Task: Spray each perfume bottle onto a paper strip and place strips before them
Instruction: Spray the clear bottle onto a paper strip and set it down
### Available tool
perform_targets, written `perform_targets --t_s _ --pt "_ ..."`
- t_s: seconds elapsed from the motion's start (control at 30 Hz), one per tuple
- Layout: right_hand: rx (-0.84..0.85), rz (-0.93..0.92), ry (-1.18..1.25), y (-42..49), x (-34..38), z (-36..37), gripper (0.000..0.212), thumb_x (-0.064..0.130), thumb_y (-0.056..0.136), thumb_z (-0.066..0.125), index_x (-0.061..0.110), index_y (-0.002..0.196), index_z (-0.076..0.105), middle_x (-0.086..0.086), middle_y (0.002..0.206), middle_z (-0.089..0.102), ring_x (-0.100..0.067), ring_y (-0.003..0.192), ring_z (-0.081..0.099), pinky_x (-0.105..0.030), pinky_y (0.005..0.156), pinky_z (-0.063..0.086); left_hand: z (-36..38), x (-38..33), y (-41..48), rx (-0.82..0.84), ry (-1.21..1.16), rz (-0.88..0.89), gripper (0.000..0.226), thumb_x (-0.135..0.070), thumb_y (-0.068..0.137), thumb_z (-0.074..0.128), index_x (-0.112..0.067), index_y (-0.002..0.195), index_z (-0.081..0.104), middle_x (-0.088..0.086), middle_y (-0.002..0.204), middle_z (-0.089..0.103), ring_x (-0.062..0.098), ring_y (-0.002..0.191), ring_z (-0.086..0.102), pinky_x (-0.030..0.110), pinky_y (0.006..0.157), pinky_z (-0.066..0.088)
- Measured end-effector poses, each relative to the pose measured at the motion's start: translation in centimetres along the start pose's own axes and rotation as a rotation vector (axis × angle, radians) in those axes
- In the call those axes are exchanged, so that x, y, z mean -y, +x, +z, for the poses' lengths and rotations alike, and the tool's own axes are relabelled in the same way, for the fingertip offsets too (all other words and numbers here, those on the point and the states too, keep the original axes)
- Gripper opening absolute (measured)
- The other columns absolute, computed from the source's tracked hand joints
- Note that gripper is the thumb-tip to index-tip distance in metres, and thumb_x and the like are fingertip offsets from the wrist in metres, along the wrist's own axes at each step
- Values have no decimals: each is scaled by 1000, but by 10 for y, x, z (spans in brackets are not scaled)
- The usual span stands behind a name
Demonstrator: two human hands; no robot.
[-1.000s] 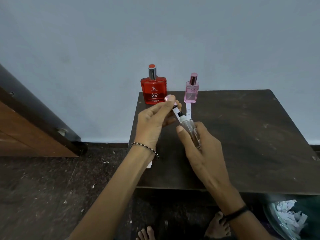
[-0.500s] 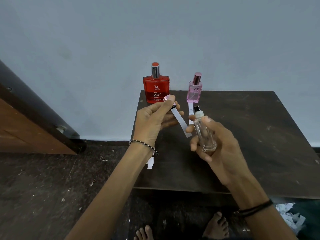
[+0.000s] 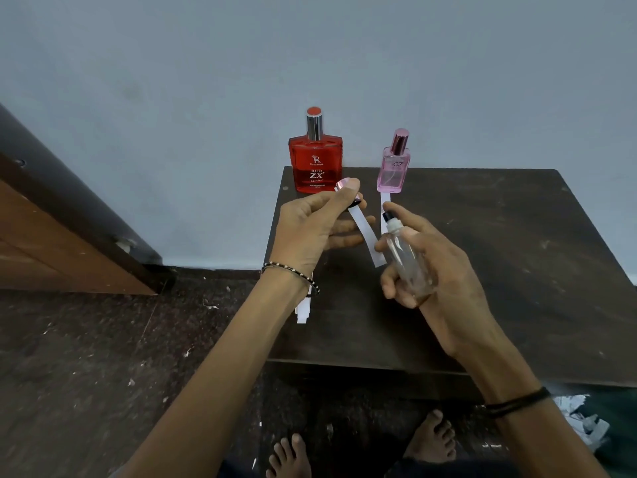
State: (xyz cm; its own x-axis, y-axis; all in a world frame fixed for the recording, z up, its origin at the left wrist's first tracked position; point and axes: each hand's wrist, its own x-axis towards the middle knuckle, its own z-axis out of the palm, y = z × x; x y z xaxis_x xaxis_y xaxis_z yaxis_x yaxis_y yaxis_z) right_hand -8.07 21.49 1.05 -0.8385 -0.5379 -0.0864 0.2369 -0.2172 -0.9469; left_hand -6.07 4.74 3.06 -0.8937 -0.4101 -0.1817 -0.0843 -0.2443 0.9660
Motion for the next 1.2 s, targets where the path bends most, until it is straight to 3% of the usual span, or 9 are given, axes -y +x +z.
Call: perform_targets --t_s 0.13,0.23,0.33,0.4,0.5,0.67,0.87,1.07,1.2 --pt "-42 -153 -276 -5 -8 1 41 24 99 60 33 139 57 -4 105 71 -27 56 69 -24 41 47 1 1 -1 19 61 3 23 -32 91 69 -11 92 76 7 92 78 22 74 78 27 57 60" --pt "-124 -275 -589 -5 -13 0 38 26 98 62 31 136 59 4 87 66 -9 50 62 -17 48 48 0 2 -1 64 71 -6 25 -30 91 69 -6 96 76 8 89 79 25 72 78 27 56 60" --pt "-157 -367 -826 -4 -15 2 46 31 93 61 26 138 58 12 97 63 0 75 61 -15 72 53 0 2 -2 99 80 -15 26 -28 91 69 -4 99 75 4 83 79 26 70 78 28 55 60" --pt "-181 -416 -904 -4 -14 4 48 29 90 63 22 137 59 10 105 62 1 88 61 -6 78 47 0 3 -2 111 90 -8 26 -27 91 69 -3 99 75 3 84 79 27 70 78 29 54 60" --pt "-188 -465 -979 -3 -15 5 47 25 88 66 15 133 61 10 108 60 10 90 57 0 81 41 1 3 -2 133 95 -15 24 -27 92 70 -4 97 75 2 84 79 26 68 77 27 52 60" --pt "-234 -501 -1060 -1 -17 5 44 24 88 65 9 130 62 8 105 57 -3 86 52 4 83 36 3 5 -4 157 105 -38 27 -28 91 70 -2 98 75 4 89 78 28 67 77 27 53 59" --pt "-220 -537 -1089 -2 -19 7 44 19 84 68 4 125 63 6 100 56 4 85 47 6 81 33 3 7 -3 162 134 -42 25 -30 90 71 -6 95 76 -3 77 78 27 64 77 26 51 59" --pt "-210 -549 -1137 -2 -21 8 45 16 83 70 2 124 62 -8 105 67 1 82 46 6 80 32 3 7 -3 166 149 -53 27 -32 89 72 -6 96 76 -6 75 78 26 64 77 25 51 59" --pt "-173 -521 -1195 -1 -23 9 49 24 86 67 5 130 58 -7 108 66 -6 81 50 -5 75 36 3 7 -3 166 134 -55 28 -32 88 73 -6 94 77 -2 79 79 28 66 77 27 52 60"
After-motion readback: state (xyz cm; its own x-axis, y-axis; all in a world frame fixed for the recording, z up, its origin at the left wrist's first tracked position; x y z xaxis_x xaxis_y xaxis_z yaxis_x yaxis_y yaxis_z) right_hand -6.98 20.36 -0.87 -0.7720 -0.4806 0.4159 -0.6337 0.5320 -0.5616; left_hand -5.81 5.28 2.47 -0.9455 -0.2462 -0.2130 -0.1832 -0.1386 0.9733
